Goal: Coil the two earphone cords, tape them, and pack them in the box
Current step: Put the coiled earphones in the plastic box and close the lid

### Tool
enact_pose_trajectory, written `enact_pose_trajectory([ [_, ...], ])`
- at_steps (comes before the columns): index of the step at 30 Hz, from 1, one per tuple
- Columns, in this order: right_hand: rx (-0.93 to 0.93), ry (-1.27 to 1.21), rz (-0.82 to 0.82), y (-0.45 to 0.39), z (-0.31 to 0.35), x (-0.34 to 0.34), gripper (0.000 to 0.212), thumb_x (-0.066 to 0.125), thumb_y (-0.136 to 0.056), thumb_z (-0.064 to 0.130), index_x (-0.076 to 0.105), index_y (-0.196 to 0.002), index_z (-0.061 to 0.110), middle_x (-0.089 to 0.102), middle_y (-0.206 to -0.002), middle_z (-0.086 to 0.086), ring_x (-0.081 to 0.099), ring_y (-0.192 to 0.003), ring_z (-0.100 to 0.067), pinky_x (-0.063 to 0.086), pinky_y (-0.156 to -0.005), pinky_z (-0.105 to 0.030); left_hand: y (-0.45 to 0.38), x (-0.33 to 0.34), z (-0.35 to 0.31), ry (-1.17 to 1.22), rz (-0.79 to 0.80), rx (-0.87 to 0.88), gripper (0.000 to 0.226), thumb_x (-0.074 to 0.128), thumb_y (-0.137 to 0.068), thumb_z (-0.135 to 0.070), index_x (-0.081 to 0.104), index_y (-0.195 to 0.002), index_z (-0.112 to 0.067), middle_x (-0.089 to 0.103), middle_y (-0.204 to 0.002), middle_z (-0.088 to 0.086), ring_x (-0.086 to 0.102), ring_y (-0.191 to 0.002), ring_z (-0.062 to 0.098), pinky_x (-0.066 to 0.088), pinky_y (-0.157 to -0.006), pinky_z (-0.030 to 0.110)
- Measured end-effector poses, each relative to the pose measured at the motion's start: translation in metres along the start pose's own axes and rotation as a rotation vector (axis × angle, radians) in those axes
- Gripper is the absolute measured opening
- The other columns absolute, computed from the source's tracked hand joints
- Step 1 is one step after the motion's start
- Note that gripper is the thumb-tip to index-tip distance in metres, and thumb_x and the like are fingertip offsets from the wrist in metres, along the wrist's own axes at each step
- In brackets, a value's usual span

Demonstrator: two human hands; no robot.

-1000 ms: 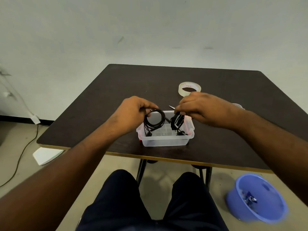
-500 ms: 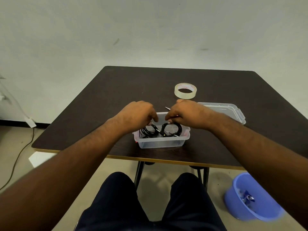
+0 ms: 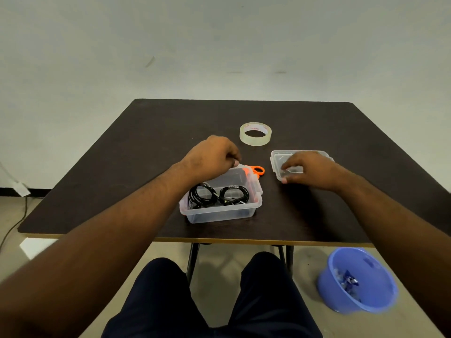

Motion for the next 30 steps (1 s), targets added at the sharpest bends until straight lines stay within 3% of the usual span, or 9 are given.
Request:
enact_pose_trajectory([
  [4,-0.059,-0.013,-0.033,0.008,-0.010,0.015,0.032,0.065,-0.088,0.032,0.066,-0.119,0.024,0.062,-0.126,0.005,0.053,-0.118,-0.012,0.037,-0.104,-0.030,-0.010,0.012,-0.003,0.030,0.012,-0.010,0.018,0.061,-0.091,-0.016,0.074,-0.104,-0.017,0.070,-0.107,-0.001,0.063,-0.093,0.010,0.052,-0.086,0.030],
  [6,-0.132,0.117,-0.130,0.010,-0.003,0.010,0.026,0.059,-0.093,0.024,0.068,-0.117,0.019,0.065,-0.122,0.002,0.057,-0.114,-0.016,0.041,-0.101,-0.034,-0.010,0.014,-0.004,0.051,0.008,-0.004,0.019,0.061,-0.091,-0.016,0.074,-0.105,-0.017,0.070,-0.107,-0.001,0.061,-0.091,0.007,0.048,-0.083,0.024],
  [8,-0.218,0.205,-0.319,0.014,0.012,-0.008,0.025,0.052,-0.094,0.017,0.070,-0.110,0.012,0.070,-0.113,-0.005,0.064,-0.104,-0.027,0.050,-0.089,-0.043,-0.008,0.013,-0.002,0.092,-0.022,-0.014,0.019,0.063,-0.090,-0.016,0.073,-0.107,-0.018,0.069,-0.108,-0.001,0.059,-0.091,0.006,0.045,-0.082,0.020],
  [11,-0.352,0.147,-0.592,0.027,0.051,-0.052,0.031,0.044,-0.096,0.022,0.068,-0.106,0.004,0.071,-0.103,-0.012,0.067,-0.091,-0.031,0.055,-0.075,-0.042,0.004,-0.004,0.002,0.218,-0.155,-0.045,0.029,0.067,-0.087,-0.019,0.068,-0.117,-0.019,0.066,-0.110,0.001,0.060,-0.096,0.010,0.050,-0.087,0.026],
  [15,-0.560,0.094,-0.712,0.035,0.123,-0.102,0.031,0.042,-0.101,0.022,0.063,-0.111,0.002,0.067,-0.100,-0.012,0.062,-0.089,-0.027,0.050,-0.074,-0.037,0.036,-0.050,0.014,0.500,-0.429,-0.056,0.048,0.076,-0.080,-0.024,0.062,-0.125,-0.022,0.066,-0.106,-0.002,0.061,-0.088,0.011,0.052,-0.083,0.023],
  [19,-0.631,0.015,-0.647,0.024,0.174,-0.122,0.031,0.038,-0.102,0.025,0.061,-0.110,0.007,0.058,-0.091,-0.002,0.050,-0.081,-0.015,0.042,-0.069,-0.028,0.081,-0.080,0.022,0.768,-0.518,-0.114,0.053,0.080,-0.074,-0.015,0.062,-0.124,-0.019,0.067,-0.078,-0.006,0.061,-0.069,0.002,0.053,-0.071,0.016],
  [24,-0.576,-0.124,-0.294,-0.026,0.199,-0.072,0.025,0.043,-0.100,0.023,0.062,-0.092,0.010,0.060,-0.087,0.005,0.052,-0.080,-0.012,0.042,-0.075,-0.030,0.128,-0.058,0.048,0.902,-0.453,-0.260,0.046,0.079,-0.072,-0.018,0.066,-0.116,-0.020,0.069,-0.075,0.017,0.059,-0.058,0.016,0.050,-0.055,0.025],
  [27,-0.481,-0.097,-0.122,-0.042,0.202,-0.017,0.024,0.040,-0.101,0.025,0.060,-0.091,0.017,0.059,-0.090,0.005,0.054,-0.082,-0.013,0.047,-0.078,-0.034,0.142,-0.034,0.064,0.856,-0.396,-0.383,0.049,0.078,-0.074,-0.018,0.063,-0.120,-0.023,0.072,-0.074,0.012,0.064,-0.061,0.020,0.055,-0.059,0.027],
  [30,-0.459,0.059,-0.169,-0.047,0.207,0.006,0.028,0.037,-0.101,0.028,0.063,-0.098,0.017,0.061,-0.097,0.001,0.055,-0.087,-0.016,0.048,-0.080,-0.037,0.146,-0.019,0.073,0.825,-0.361,-0.430,0.040,0.077,-0.078,-0.017,0.065,-0.117,-0.020,0.073,-0.075,0.011,0.065,-0.062,0.019,0.056,-0.062,0.029],
])
Point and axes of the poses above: each hand's wrist, its own y-axis away from the middle knuckle, its own x-axis out of the palm, z = x × y, the point moved 9 cm from there along -y, towards the middle knuckle
